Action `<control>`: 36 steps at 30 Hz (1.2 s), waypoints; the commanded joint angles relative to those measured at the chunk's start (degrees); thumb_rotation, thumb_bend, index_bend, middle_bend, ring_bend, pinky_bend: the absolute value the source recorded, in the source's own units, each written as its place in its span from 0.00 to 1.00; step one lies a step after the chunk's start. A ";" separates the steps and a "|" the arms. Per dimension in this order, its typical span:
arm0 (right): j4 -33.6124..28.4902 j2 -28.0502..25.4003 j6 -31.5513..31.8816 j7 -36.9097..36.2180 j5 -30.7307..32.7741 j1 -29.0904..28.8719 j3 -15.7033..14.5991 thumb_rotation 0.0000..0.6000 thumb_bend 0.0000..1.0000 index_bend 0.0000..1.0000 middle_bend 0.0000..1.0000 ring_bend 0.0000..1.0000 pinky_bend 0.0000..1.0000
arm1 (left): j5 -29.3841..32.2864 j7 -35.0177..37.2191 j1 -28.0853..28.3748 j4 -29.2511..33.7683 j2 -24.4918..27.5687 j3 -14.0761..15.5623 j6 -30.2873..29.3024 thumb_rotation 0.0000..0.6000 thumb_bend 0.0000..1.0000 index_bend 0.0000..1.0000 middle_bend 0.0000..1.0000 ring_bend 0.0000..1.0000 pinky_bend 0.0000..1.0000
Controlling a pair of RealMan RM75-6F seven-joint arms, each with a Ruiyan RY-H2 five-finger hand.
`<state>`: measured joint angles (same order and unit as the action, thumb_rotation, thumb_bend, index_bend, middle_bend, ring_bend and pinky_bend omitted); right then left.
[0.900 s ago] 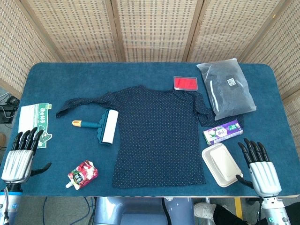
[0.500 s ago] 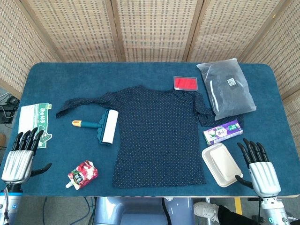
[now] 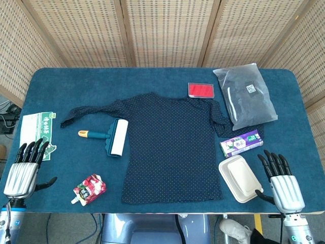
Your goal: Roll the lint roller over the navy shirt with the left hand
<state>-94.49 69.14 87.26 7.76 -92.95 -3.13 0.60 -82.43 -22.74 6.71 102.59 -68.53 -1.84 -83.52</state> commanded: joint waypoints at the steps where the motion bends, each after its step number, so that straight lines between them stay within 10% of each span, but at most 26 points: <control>1: -0.05 0.00 0.05 -0.05 -0.10 0.02 -0.05 1.00 0.13 0.00 0.00 0.00 0.00 | -0.07 -0.10 -0.02 0.05 -0.02 0.06 -0.03 1.00 0.18 0.00 0.00 0.00 0.00; 13: 0.23 -0.05 -0.51 -0.93 0.81 -0.10 0.16 1.00 0.13 0.00 0.00 0.00 0.00 | 2.35 -1.81 2.51 0.43 -0.35 -2.95 1.80 1.00 0.19 0.00 0.02 0.04 0.16; 24: 0.96 0.43 -1.15 -0.65 1.74 -0.37 0.52 1.00 0.13 0.00 0.00 0.00 0.00 | 12.03 -4.09 11.97 -1.59 -0.06 -9.40 13.96 1.00 0.22 0.12 0.78 0.65 0.62; 36: 2.79 1.39 -2.84 -0.36 3.94 -0.88 1.06 1.00 0.13 0.00 0.00 0.00 0.00 | 24.65 -6.06 22.22 -7.55 -0.51 -12.36 28.51 1.00 0.29 0.32 0.89 0.73 0.69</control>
<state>-91.78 70.48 84.49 7.39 -89.10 -3.99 1.61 -59.86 -27.75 27.06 96.67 -68.56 -13.71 -57.05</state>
